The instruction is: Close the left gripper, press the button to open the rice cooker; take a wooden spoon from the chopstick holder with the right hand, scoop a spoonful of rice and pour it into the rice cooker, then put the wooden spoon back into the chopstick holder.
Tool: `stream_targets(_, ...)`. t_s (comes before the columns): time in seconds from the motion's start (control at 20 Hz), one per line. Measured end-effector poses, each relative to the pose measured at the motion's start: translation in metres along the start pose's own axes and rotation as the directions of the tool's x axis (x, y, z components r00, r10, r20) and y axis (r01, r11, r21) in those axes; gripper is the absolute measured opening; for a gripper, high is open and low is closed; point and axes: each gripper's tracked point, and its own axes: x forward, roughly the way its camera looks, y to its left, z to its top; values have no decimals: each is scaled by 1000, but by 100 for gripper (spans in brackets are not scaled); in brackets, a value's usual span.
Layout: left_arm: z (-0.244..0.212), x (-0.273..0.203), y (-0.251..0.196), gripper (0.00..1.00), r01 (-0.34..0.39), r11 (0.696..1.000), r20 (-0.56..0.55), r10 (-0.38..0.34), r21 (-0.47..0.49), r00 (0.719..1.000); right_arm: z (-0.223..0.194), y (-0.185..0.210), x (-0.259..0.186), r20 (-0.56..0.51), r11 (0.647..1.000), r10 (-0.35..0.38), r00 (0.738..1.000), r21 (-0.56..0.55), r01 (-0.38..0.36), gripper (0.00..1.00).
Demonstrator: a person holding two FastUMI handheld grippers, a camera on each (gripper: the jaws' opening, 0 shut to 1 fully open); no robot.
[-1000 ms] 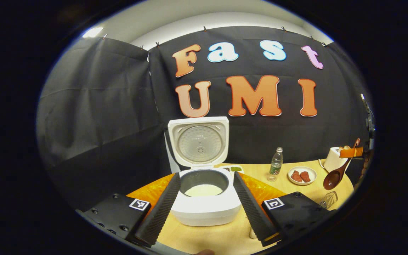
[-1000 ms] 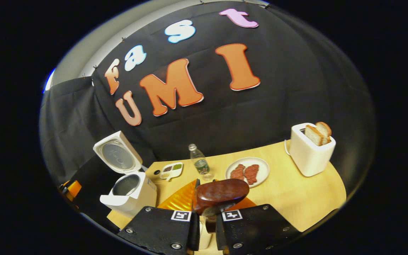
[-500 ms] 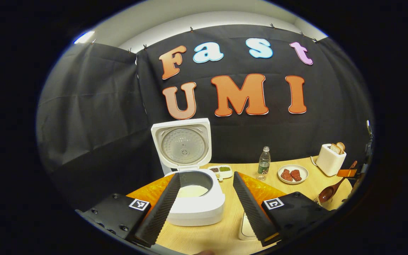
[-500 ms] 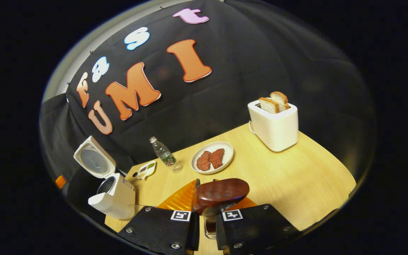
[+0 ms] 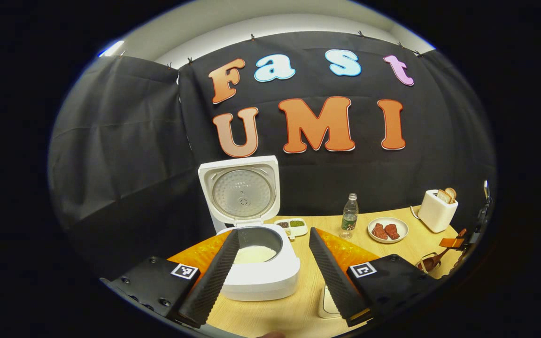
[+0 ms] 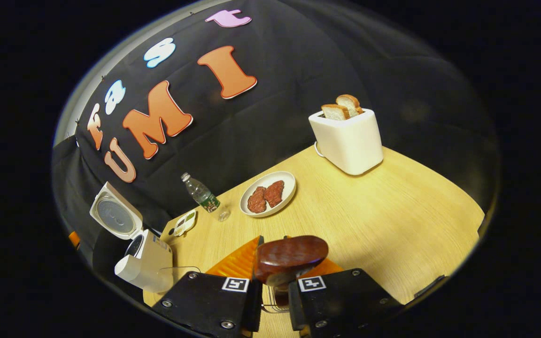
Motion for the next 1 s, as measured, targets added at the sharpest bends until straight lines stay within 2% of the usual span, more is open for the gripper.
stream_targets(0.1,3,8,11,96,-5,1000,5,5,-16,1000,-3,-7,1,-26,999,-33,999,16,34,27)
stream_targets(0.2,10,16,26,100,-13,999,12,14,-36,1000,-6,-10,-3,-60,998,-63,996,17,64,40)
stream_targets(0.25,15,22,34,96,-14,998,13,15,-55,1000,0,-11,-5,-52,997,-79,996,7,79,61)
stream_targets(0.3,20,30,43,100,-14,997,15,16,-72,1000,6,-10,-13,-34,996,-90,995,-5,89,70)
stream_targets(0.35,28,39,54,96,-22,996,14,23,-92,1000,15,-9,-15,-12,995,-102,995,-19,102,84)
stream_targets(0.4,35,49,64,100,-24,993,14,26,-118,1000,26,-7,-24,17,993,-113,993,-38,114,89)
stream_targets(0.45,43,58,72,96,-19,989,13,21,-148,1000,39,-4,-30,51,991,-119,992,-56,121,94)
stream_targets(0.5,43,76,79,100,-15,984,9,17,-180,1000,52,1,-42,86,989,-123,989,-78,129,94)
stream_targets(0.6,59,100,89,96,-1,973,1,2,-230,1000,80,16,-62,151,982,-119,981,-128,139,94)
stream_targets(0.85,111,176,96,100,38,969,2,-39,-245,999,136,72,-116,296,960,-61,953,-245,137,94)
stream_targets(1.0,134,221,101,100,37,964,-25,-45,-264,999,156,96,-144,364,948,-38,931,-280,149,94)
